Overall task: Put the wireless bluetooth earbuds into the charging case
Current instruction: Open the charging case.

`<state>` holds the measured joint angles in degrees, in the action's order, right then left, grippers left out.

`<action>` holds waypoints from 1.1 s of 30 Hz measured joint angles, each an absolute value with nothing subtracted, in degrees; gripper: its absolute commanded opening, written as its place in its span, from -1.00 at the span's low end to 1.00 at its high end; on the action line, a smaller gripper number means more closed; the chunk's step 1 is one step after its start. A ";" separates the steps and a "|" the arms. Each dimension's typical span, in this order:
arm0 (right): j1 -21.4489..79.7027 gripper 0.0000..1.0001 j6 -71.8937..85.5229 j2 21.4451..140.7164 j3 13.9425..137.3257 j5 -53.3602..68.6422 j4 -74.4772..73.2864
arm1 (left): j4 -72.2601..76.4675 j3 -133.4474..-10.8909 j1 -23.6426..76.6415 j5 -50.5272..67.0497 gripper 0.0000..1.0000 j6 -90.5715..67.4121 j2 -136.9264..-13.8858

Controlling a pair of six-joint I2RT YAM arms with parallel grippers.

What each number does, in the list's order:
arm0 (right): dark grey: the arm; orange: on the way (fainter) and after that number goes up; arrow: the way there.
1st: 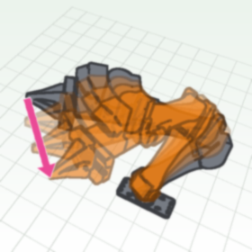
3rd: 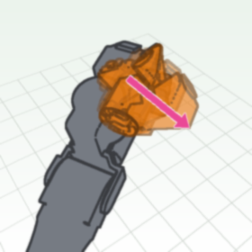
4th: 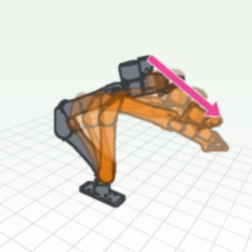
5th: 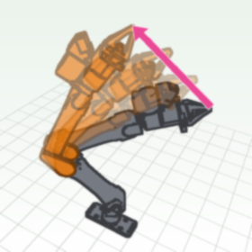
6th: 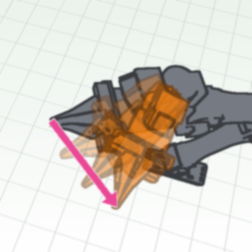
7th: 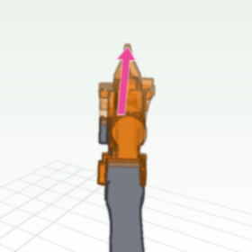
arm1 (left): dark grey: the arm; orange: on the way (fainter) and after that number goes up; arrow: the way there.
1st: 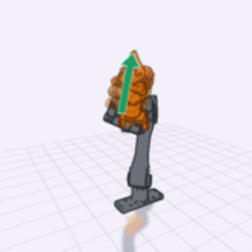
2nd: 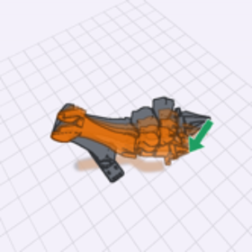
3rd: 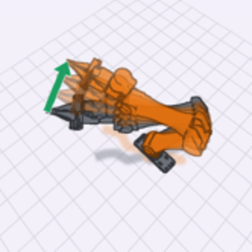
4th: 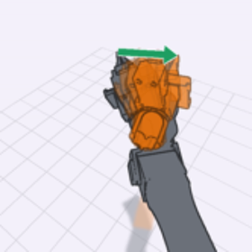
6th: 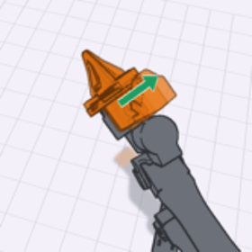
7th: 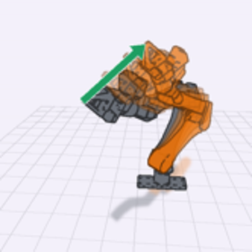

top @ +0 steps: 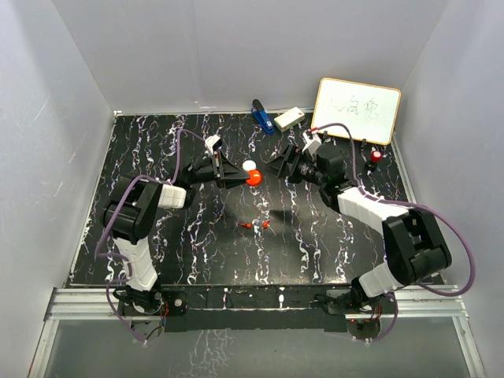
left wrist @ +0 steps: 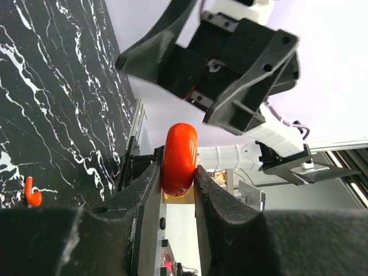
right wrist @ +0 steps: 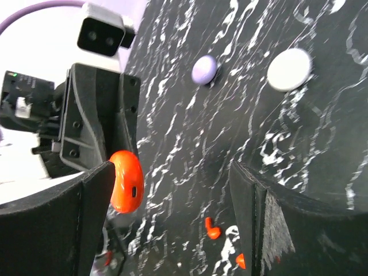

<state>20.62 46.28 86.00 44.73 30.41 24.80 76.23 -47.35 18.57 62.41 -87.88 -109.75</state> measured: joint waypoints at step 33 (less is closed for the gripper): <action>29.71 0.57 25.96 82.87 51.35 10.22 2.96 | 22.24 -57.34 18.61 60.64 -1.00 -54.50 -103.39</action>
<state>29.71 25.96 82.87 51.35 10.22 2.96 22.24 -57.34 18.61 60.64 -54.50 -103.39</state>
